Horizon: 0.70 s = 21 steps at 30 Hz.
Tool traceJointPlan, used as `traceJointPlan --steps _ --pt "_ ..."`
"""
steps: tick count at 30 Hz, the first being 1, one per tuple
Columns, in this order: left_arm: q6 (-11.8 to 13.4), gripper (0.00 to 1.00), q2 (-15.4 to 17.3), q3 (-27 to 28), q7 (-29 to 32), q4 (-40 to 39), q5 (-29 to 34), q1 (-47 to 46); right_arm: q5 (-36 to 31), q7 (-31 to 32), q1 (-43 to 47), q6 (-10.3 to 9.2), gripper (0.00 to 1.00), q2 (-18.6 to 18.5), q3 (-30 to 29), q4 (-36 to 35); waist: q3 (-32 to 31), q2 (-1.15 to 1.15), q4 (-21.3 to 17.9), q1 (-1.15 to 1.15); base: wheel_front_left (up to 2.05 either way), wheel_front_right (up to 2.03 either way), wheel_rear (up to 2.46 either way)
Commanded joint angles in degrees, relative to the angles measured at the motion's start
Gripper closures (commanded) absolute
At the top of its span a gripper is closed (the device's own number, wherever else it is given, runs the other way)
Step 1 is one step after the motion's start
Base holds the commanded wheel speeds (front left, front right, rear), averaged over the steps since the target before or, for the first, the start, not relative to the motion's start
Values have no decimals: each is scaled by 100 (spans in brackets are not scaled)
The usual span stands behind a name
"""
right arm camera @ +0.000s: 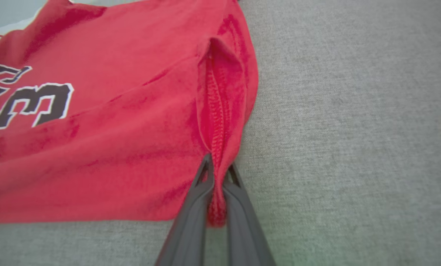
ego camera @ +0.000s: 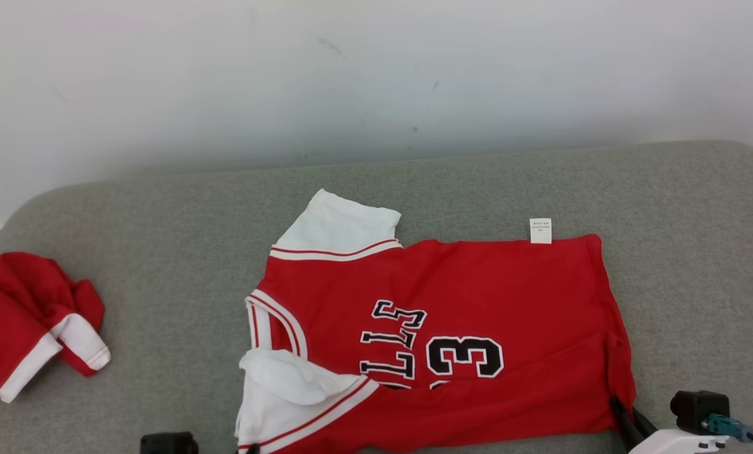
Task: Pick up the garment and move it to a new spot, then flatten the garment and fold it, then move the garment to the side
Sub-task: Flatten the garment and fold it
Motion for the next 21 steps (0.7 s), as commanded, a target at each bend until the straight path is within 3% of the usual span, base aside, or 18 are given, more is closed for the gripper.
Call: traceJointPlan --steps 1,7,17,21 --pt "15 100 106 25 80 -84 -36 88 184 104 156 -23 100 -115 10 -141 -22 0 3 0 0 0 0" --pt "131 100 317 135 457 -553 -64 223 803 644 527 -23 100 -471 101 -886 -90 0 17 0 0 0 0" --pt "322 100 568 86 1685 -1610 -301 862 1609 1996 1577 -23 100 -1301 -101 -2601 -146 0 -9 0 0 0 0" --pt "407 100 553 -11 2114 -1931 -377 1204 1662 2323 1983 -23 100 -1374 -318 -2945 -133 0 -33 0 0 0 0"
